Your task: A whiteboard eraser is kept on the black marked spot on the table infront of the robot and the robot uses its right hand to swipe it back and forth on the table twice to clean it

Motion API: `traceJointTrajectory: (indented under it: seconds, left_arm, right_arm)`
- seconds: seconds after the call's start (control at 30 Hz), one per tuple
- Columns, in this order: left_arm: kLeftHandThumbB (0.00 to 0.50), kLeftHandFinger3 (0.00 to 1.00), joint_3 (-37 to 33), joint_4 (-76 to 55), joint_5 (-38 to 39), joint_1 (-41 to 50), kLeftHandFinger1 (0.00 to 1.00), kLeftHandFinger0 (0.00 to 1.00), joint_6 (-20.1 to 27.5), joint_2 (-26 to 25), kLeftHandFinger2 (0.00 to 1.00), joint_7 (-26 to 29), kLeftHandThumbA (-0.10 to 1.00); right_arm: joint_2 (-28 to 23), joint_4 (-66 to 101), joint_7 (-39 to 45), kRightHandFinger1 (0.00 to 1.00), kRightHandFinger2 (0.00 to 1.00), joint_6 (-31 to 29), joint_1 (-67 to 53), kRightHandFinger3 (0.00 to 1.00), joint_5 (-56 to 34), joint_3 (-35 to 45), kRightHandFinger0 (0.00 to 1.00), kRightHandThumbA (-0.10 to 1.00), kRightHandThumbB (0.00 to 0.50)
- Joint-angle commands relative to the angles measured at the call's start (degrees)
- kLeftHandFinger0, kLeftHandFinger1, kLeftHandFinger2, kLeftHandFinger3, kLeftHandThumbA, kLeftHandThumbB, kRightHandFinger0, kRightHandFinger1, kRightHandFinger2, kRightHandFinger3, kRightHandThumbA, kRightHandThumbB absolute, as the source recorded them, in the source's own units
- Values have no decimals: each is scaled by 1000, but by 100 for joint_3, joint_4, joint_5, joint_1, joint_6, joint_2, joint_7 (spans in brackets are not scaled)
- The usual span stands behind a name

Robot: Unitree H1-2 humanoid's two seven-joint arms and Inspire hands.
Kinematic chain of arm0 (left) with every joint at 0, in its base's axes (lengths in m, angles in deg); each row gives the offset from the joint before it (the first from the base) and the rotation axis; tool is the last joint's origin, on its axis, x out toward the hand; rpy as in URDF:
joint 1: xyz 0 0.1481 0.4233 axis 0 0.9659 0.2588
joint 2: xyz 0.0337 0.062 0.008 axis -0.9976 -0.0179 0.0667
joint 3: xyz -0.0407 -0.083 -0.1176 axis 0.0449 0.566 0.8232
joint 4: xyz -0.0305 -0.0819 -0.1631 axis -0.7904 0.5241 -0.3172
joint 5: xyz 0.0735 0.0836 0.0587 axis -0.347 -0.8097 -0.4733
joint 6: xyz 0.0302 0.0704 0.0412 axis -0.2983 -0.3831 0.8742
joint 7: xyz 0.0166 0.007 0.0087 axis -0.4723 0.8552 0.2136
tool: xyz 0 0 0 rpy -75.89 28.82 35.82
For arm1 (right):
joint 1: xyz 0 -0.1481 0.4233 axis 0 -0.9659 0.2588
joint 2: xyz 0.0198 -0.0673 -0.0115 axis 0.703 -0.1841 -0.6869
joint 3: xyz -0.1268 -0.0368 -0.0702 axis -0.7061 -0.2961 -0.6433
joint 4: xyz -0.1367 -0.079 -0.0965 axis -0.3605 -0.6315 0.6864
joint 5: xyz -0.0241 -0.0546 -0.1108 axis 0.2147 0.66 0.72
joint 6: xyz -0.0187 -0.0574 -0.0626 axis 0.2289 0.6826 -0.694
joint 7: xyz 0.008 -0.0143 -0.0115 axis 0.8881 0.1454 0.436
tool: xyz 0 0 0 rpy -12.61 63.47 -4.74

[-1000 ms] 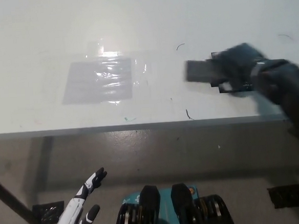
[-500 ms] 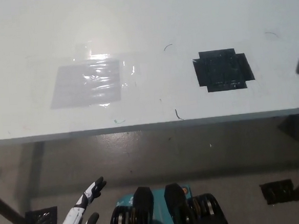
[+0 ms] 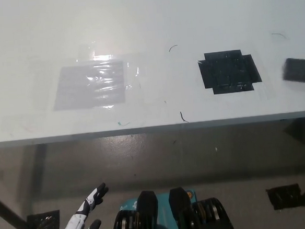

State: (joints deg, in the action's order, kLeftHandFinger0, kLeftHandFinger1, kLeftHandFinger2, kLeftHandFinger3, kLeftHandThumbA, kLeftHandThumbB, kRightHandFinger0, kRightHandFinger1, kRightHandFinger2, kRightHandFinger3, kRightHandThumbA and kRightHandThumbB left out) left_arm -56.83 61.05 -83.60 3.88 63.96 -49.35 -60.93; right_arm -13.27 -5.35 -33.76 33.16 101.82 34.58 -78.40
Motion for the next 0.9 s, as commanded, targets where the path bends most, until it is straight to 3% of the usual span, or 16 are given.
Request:
traceJointTrajectory:
  seconds: [0.0, 0.03, 0.1, 0.13, 0.17, 0.2, 0.4, 0.47, 0.53, 0.6, 0.63, 0.7, 0.73, 0.8, 0.83, 0.87]
  left_arm:
    - [458, 1000, -31, -36, 37, -36, 1000, 1000, 199, -19, 1000, 129, 1000]
    - [456, 1000, -44, -36, 47, -39, 1000, 1000, 199, -13, 1000, 112, 1000]
    - [458, 1000, -44, -37, 63, -39, 1000, 1000, 199, -5, 1000, 77, 1000]
    - [457, 1000, -41, -32, 104, -44, 1000, 1000, 199, -4, 1000, 61, 1000]
    - [456, 1000, -37, -32, 128, -56, 1000, 1000, 199, -4, 1000, 47, 1000]
    - [451, 1000, -35, -42, 106, -81, 1000, 1000, 199, -14, 1000, 65, 1000]
    - [446, 1000, 5, -92, 98, -109, 1000, 1000, 199, -74, 1000, 69, 1000]
    - [455, 1000, 28, -95, 100, -111, 1000, 1000, 199, -83, 1000, 55, 1000]
    - [458, 1000, 50, -89, 111, -115, 1000, 1000, 199, -106, 1000, 34, 1000]
    - [462, 1000, 60, -92, 68, -113, 1000, 1000, 199, -109, 1000, 51, 1000]
    - [464, 1000, 65, -91, 53, -110, 1000, 1000, 199, -103, 1000, 50, 1000]
    - [465, 1000, 63, -85, 43, -108, 1000, 1000, 199, -96, 1000, 57, 1000]
    - [459, 1000, 51, -78, 32, -110, 1000, 1000, 199, -89, 1000, 68, 1000]
    - [457, 1000, 34, -77, -8, -103, 1000, 1000, 199, -76, 1000, 90, 1000]
    - [456, 1000, 27, -78, -22, -91, 1000, 1000, 199, -60, 1000, 104, 1000]
    - [454, 1000, 25, -83, -21, -75, 1000, 1000, 199, -60, 1000, 107, 1000]
  right_arm:
    - [516, 101, 93, 780, 827, 37, 598, 935, 105, 66, 744, 599, 146]
    - [584, 218, 121, 887, 931, 20, 601, 1000, 123, 56, 833, 604, 145]
    - [724, 364, 143, 866, 919, 44, 612, 1000, 113, 85, 823, 607, 157]
    - [848, 306, 124, 630, 717, 71, 661, 959, 142, 65, 578, 636, 165]
    - [1031, 246, 164, 374, 483, 17, 733, 749, 73, 85, 303, 639, 157]
    - [1239, 476, 333, 684, 746, 275, 778, 915, 203, -8, 593, 657, 166]
    - [1372, 469, 251, 667, 757, 137, 764, 902, 283, -4, 606, 608, 167]
    - [1362, 417, 209, 549, 660, 163, 750, 905, 328, -14, 476, 608, 157]
    - [1349, 352, 356, 817, 891, 336, 771, 1000, 401, -55, 712, 655, 150]
    - [1280, 320, 347, 788, 843, 256, 751, 1000, 372, -25, 709, 647, 151]
    - [1264, 228, 247, 523, 583, 172, 746, 737, 350, -2, 461, 601, 157]
    - [1244, 133, 204, 539, 635, 204, 730, 842, 274, 83, 462, 551, 169]
    - [1180, 144, 132, 641, 724, 253, 693, 1000, 315, 85, 590, 596, 204]
    - [1083, 266, 218, 749, 896, 476, 639, 1000, 418, 62, 670, 767, 301]
    - [1035, 478, 655, 1000, 1000, 849, 602, 1000, 332, 153, 812, 812, 382]
    - [1031, 509, 906, 1000, 1000, 1083, 606, 1000, 298, 180, 971, 817, 400]
